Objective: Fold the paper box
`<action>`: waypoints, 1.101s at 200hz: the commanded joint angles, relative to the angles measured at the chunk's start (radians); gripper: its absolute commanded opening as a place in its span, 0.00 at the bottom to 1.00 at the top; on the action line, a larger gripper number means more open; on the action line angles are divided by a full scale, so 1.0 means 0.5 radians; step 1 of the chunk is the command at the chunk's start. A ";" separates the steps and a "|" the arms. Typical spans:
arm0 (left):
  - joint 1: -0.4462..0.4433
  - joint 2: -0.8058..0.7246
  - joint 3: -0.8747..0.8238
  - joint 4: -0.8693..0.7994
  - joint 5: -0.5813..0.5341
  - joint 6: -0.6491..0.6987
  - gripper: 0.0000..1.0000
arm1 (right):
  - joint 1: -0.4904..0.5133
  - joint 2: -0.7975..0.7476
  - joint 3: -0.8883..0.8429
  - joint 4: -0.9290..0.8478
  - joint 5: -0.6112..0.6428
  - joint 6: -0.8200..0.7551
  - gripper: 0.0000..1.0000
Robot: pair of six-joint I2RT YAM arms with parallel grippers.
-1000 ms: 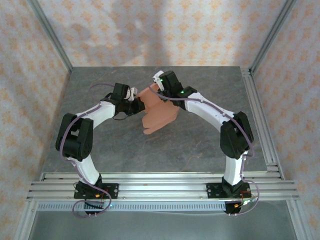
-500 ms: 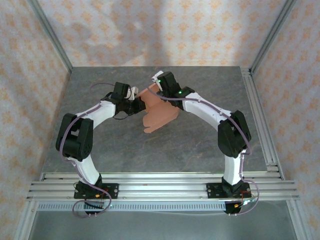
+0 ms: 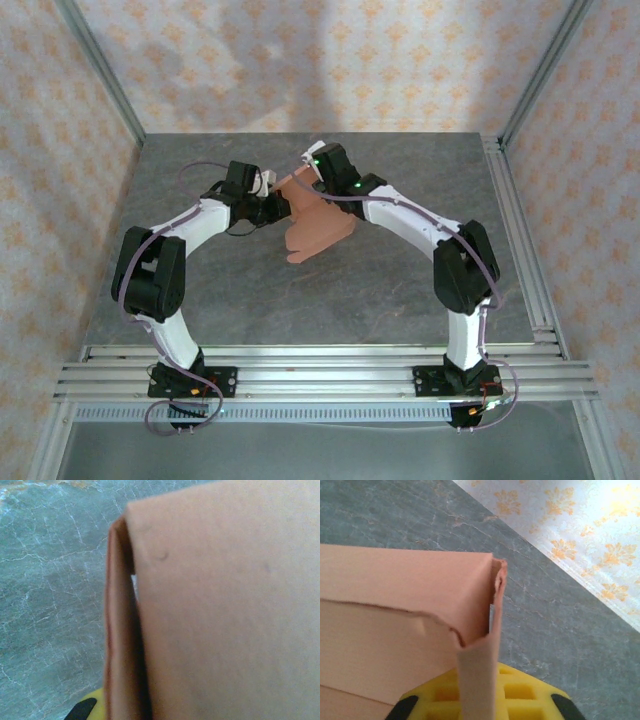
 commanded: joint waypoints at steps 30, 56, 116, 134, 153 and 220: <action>-0.006 -0.003 0.100 -0.045 0.038 0.034 0.00 | 0.061 0.056 -0.010 0.132 0.273 -0.114 0.13; -0.008 -0.019 0.096 -0.040 0.032 0.033 0.00 | 0.061 0.072 -0.010 0.121 0.315 -0.133 0.22; -0.007 -0.012 0.074 -0.018 0.036 0.030 0.00 | 0.103 0.095 -0.007 0.165 0.473 -0.233 0.04; -0.008 -0.010 0.069 -0.009 0.038 0.023 0.00 | 0.110 0.099 -0.004 0.173 0.484 -0.232 0.19; -0.009 -0.005 0.072 -0.010 0.038 0.024 0.00 | 0.122 0.104 -0.008 0.201 0.528 -0.250 0.01; -0.008 -0.004 0.074 -0.012 0.040 0.018 0.00 | 0.199 0.203 -0.040 0.441 0.815 -0.473 0.00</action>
